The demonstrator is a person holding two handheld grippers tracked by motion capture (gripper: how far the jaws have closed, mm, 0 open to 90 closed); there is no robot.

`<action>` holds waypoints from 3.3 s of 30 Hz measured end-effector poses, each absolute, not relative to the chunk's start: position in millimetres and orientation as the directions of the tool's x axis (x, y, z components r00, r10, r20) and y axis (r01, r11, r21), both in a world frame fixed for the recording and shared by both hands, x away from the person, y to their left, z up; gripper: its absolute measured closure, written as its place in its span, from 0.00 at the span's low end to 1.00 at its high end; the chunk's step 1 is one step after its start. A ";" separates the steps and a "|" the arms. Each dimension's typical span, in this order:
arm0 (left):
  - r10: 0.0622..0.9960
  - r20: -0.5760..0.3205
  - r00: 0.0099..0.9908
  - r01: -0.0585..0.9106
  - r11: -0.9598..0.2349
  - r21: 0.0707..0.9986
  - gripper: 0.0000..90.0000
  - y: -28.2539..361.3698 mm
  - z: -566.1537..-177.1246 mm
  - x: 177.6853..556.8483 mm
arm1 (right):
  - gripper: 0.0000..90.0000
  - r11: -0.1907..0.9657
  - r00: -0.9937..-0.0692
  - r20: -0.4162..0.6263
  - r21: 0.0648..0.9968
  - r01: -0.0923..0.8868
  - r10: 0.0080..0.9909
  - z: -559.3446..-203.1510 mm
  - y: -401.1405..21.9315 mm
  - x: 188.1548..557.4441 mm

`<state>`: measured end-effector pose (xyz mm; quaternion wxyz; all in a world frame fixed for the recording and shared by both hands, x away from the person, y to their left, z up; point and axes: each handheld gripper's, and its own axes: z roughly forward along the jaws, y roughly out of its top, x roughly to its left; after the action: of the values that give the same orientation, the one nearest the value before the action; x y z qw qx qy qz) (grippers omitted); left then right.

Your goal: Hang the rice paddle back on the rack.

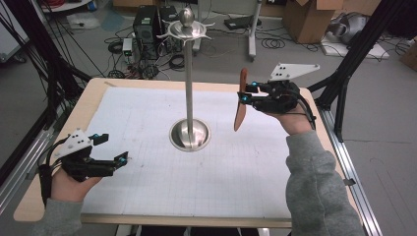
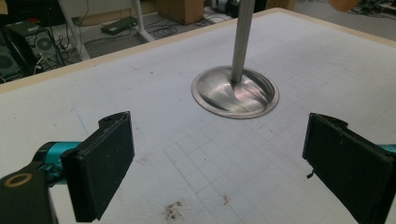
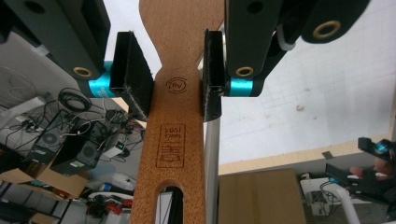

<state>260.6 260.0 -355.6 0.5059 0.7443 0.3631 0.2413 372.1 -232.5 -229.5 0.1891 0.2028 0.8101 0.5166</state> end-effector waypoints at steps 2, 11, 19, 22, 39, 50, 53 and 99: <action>0.785 -0.009 0.619 0.298 -0.225 0.928 0.10 260.3 -355.8 260.7 | 0.72 0.384 -0.844 -0.099 0.914 0.132 0.527 -226.2 -230.8 372.3; 0.786 -0.013 0.618 0.296 -0.217 0.930 0.11 261.7 -354.6 259.5 | 0.72 0.359 -0.848 -0.098 0.927 0.113 0.521 -213.1 -222.0 371.5; 0.797 -0.014 0.604 0.281 -0.197 0.939 0.10 272.0 -349.1 255.6 | 0.72 0.349 -0.851 -0.096 0.931 0.107 0.517 -202.2 -216.3 375.0; 0.799 -0.017 0.602 0.281 -0.191 0.940 0.11 273.0 -348.9 255.4 | 0.72 0.336 -0.849 -0.083 0.935 0.115 0.522 -197.9 -214.8 376.9; 0.793 -0.024 0.609 0.288 -0.193 0.938 0.11 272.4 -351.1 256.7 | 0.72 0.338 -0.864 -0.090 0.936 0.096 0.495 -173.8 -197.3 388.1; 0.799 -0.030 0.601 0.291 -0.184 0.939 0.11 277.8 -351.5 255.7 | 0.72 0.312 -0.874 -0.056 0.944 0.112 0.484 -170.9 -185.3 394.8; 0.799 -0.031 0.600 0.290 -0.181 0.940 0.11 277.6 -351.6 255.5 | 0.72 0.312 -0.876 -0.058 0.944 0.108 0.479 -169.9 -183.3 394.6; 0.780 -0.025 0.625 0.269 -0.186 0.945 0.11 270.6 -347.4 252.8 | 0.72 0.303 -0.864 -0.067 0.948 0.101 0.500 -170.3 -161.2 403.7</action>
<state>252.8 270.6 -347.4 0.5276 0.7308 0.3590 0.2424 403.7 -161.2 -170.3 0.1782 0.1909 0.7871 0.5588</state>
